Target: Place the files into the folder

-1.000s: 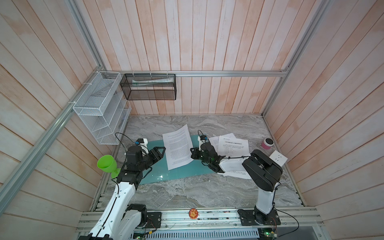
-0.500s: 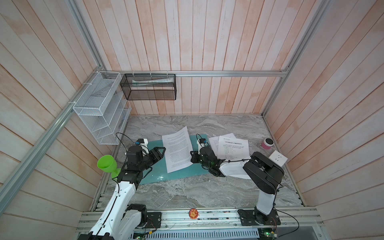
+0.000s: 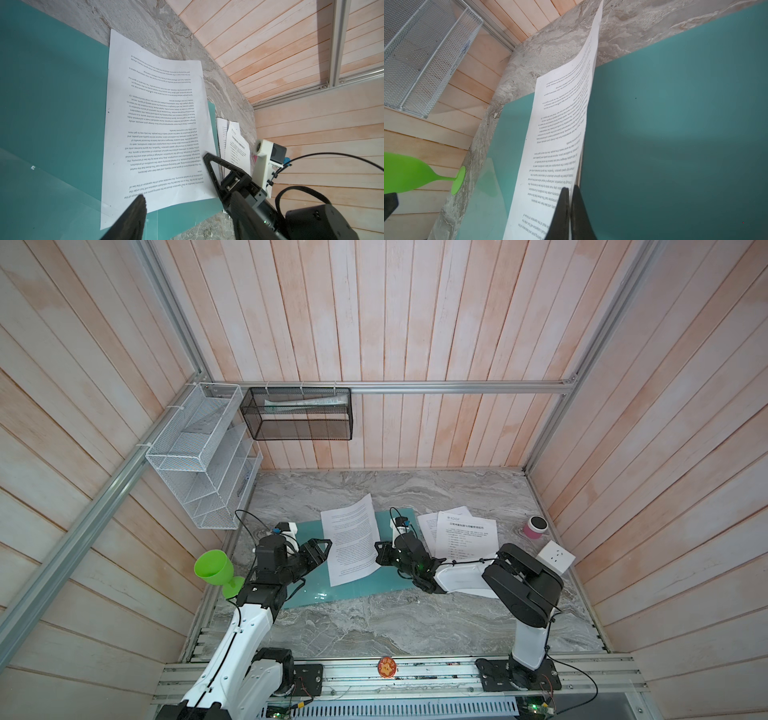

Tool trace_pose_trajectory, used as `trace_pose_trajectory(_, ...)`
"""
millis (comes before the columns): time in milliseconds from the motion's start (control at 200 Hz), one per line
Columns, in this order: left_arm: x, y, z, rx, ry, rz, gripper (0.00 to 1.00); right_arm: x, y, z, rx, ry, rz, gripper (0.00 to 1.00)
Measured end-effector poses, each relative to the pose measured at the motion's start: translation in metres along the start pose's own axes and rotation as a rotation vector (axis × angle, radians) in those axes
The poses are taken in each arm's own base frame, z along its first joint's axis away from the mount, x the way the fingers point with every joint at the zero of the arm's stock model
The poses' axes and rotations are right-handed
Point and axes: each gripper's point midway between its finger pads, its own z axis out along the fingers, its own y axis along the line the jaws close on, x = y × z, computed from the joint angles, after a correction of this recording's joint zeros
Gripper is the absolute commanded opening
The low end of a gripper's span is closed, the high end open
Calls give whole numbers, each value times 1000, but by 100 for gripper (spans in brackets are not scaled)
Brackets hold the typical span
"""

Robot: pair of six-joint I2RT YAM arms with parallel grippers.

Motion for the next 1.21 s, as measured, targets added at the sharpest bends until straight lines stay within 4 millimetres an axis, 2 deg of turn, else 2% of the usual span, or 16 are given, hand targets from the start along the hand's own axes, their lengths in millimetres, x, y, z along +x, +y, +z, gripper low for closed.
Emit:
trace_pose_trajectory(180,5,4,-2,-3,3,-2,65,16,13,5,3,16,23,0)
trace_pose_trajectory(470,4,1,-11,3,-30,10,65,29,34,12,38,-3,87,0)
trace_pose_trajectory(770,10,8,-16,-25,-31,-2,65,47,19,22,91,44,196,0)
trace_pose_trajectory(790,10,9,-16,-28,-32,-3,65,48,18,22,93,45,198,8)
trace_pose_trajectory(820,10,10,-16,-32,-34,-6,65,48,18,21,94,48,199,27)
trace_pose_trajectory(825,10,10,-16,-32,-34,-6,65,48,18,21,94,48,199,27)
trace_pose_trajectory(900,9,11,-16,-37,-38,-7,65,48,14,14,109,59,186,63)
trace_pose_trajectory(995,9,12,-15,-41,-36,-8,65,38,12,-1,143,75,136,71)
trace_pose_trajectory(1100,11,17,-11,-59,-24,-17,65,16,19,-21,162,101,77,73)
trace_pose_trajectory(1205,12,22,-7,-78,-9,-23,66,-4,20,-39,180,140,21,69)
